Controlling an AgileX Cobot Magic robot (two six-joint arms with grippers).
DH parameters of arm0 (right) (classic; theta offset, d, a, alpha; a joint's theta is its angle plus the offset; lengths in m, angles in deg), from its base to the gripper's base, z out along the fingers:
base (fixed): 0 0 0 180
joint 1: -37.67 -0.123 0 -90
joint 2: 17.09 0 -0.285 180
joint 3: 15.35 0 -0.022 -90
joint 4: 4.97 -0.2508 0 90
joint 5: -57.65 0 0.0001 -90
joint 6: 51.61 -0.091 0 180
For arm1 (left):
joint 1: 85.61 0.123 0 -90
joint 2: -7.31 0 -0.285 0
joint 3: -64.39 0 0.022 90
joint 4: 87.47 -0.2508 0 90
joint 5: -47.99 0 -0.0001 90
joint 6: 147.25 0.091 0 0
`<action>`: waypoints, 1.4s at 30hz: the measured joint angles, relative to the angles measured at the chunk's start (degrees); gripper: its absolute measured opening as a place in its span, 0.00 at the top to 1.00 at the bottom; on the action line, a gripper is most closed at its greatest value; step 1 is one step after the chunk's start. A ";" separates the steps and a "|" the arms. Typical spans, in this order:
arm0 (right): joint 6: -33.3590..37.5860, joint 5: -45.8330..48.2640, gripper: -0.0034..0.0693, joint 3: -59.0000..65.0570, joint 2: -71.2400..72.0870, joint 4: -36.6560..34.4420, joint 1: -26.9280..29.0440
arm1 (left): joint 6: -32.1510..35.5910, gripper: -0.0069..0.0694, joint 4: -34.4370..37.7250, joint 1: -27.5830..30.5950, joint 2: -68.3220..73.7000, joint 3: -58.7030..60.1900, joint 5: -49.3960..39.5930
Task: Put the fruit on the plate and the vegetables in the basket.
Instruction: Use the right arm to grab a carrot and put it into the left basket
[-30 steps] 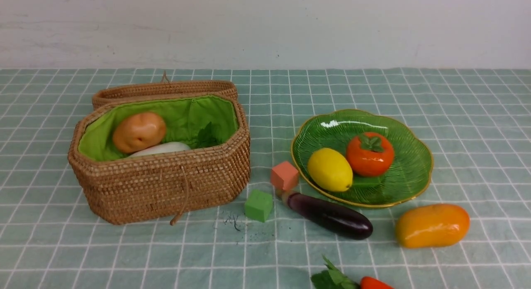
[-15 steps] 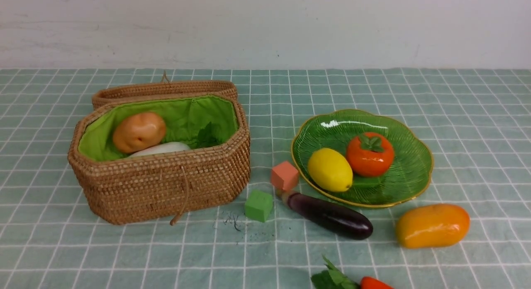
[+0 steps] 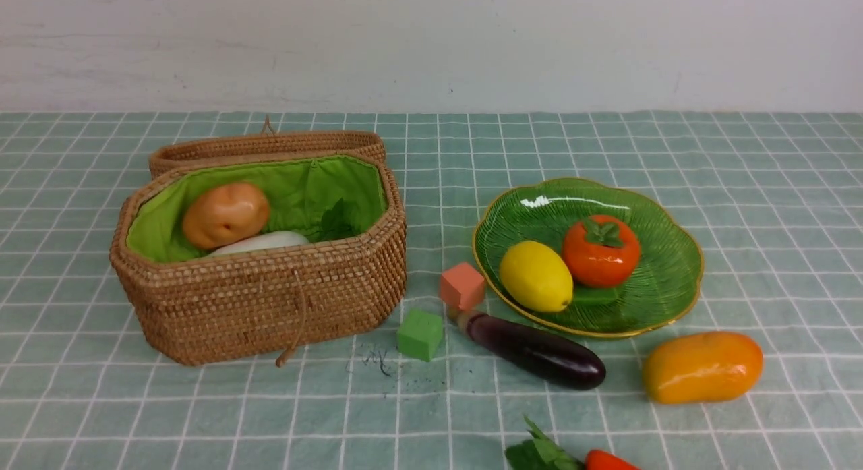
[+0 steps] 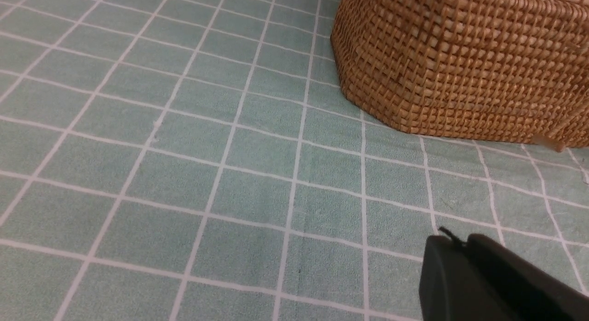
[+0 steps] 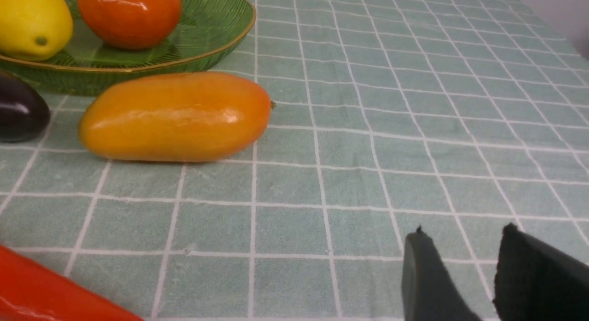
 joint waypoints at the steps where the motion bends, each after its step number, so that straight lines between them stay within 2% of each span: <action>1: 0.00 -0.34 0.62 0.00 0.00 0.83 0.00 | 0.00 0.86 0.00 0.00 0.00 0.00 0.00; 8: -0.17 -1.32 0.62 0.22 0.00 2.43 0.00 | 0.00 0.86 0.00 0.00 0.00 0.00 0.00; 10: -3.20 -4.16 0.62 0.39 0.00 0.90 0.00 | 0.00 0.85 0.00 0.00 0.00 0.00 0.00; 14: -9.07 -12.56 0.62 0.39 0.00 -2.00 0.00 | 0.00 0.85 0.00 0.00 0.00 0.00 0.00; 16: -15.39 -22.22 0.62 0.39 0.00 -3.46 0.00 | 0.00 0.85 0.00 0.00 0.00 0.00 0.00; 21: -17.07 -34.94 0.62 0.39 0.00 -2.93 0.02 | 0.00 0.84 0.00 0.00 0.00 0.00 0.00; 24: -20.78 -37.00 0.62 -0.39 0.00 -3.93 0.02 | 0.00 0.84 0.00 0.00 0.00 0.00 0.00; 27: -26.00 -35.19 0.62 -4.30 -0.09 -4.53 0.02 | 0.00 0.84 0.00 0.00 0.00 0.00 0.00; 31: -29.43 -22.73 0.62 -19.25 -6.18 -4.53 0.02 | 0.00 0.84 0.00 0.00 0.00 0.00 0.00; 32: -29.51 -22.01 0.62 -20.01 -6.65 -4.59 0.02 | 0.00 0.84 0.00 0.00 0.00 0.00 0.00; 38: -29.18 -0.30 0.62 -41.89 -22.79 -4.76 0.06 | 0.00 0.84 0.00 0.00 0.00 0.00 0.00; 42: -23.13 8.52 0.62 -47.52 -32.66 -4.66 0.06 | 0.00 0.83 0.00 0.00 0.00 0.00 0.00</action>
